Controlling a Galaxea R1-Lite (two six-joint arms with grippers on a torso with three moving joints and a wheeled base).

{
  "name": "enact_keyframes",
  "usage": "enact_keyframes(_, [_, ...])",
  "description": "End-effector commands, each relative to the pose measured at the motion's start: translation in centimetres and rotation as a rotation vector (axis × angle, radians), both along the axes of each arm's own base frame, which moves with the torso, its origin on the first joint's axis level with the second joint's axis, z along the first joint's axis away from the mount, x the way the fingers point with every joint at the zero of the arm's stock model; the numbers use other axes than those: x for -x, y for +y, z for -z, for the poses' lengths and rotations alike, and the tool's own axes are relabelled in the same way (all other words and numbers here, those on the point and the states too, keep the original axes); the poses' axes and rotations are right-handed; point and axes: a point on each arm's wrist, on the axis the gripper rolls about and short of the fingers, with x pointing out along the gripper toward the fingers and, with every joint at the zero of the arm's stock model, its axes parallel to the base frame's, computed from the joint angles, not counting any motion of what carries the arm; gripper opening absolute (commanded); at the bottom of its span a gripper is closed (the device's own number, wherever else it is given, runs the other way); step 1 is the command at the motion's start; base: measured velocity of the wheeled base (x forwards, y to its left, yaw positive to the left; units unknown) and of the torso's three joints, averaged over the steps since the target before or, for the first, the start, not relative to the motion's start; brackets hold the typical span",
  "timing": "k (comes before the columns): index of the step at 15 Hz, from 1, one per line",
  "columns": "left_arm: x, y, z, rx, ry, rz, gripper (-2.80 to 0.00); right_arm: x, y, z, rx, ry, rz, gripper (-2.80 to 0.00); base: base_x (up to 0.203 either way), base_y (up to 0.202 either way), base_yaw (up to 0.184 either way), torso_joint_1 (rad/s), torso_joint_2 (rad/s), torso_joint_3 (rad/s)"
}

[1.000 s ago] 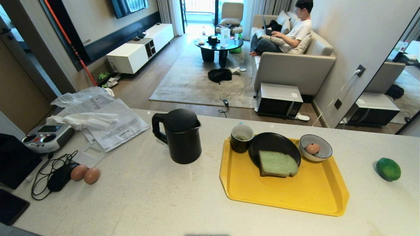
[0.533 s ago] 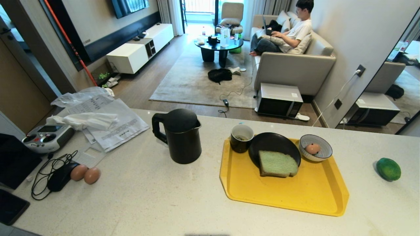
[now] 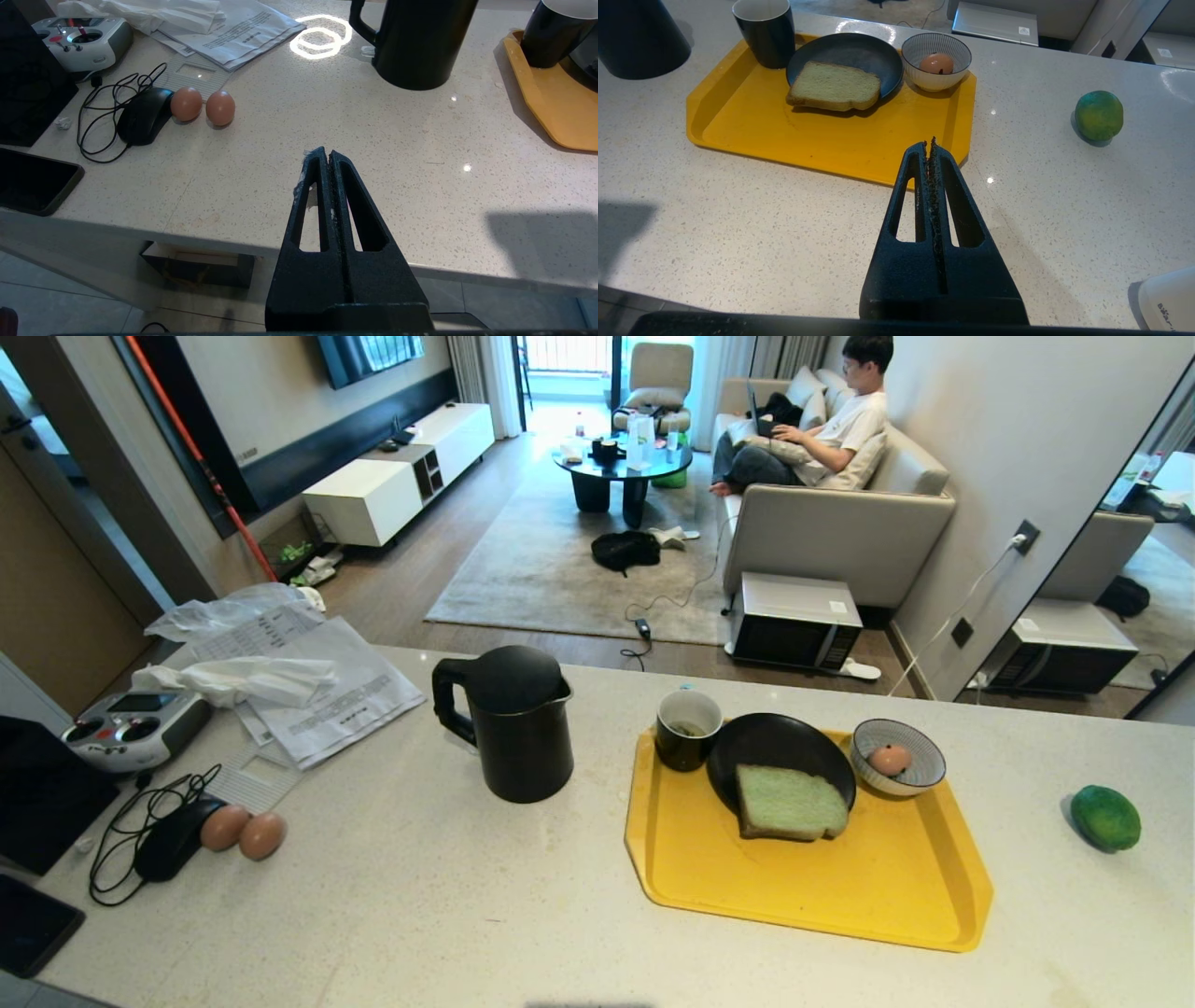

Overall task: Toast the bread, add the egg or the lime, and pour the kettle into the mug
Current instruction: Pick up the kettle

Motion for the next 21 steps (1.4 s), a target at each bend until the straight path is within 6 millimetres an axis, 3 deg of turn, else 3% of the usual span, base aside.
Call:
enact_keyframes(1, [0.0,0.0,-0.02,0.0,0.0,0.0,-2.8,-0.04,0.0,0.03,0.0,0.005,-0.001,-2.8,0.0,0.0,0.0,0.0,0.0,0.0])
enact_keyframes(21, [0.0,0.0,-0.02,-0.003,0.0,0.0,-2.8,-0.03,0.0,0.01,0.0,0.004,-0.001,-2.8,0.0,0.0,0.0,0.0,0.0,0.0])
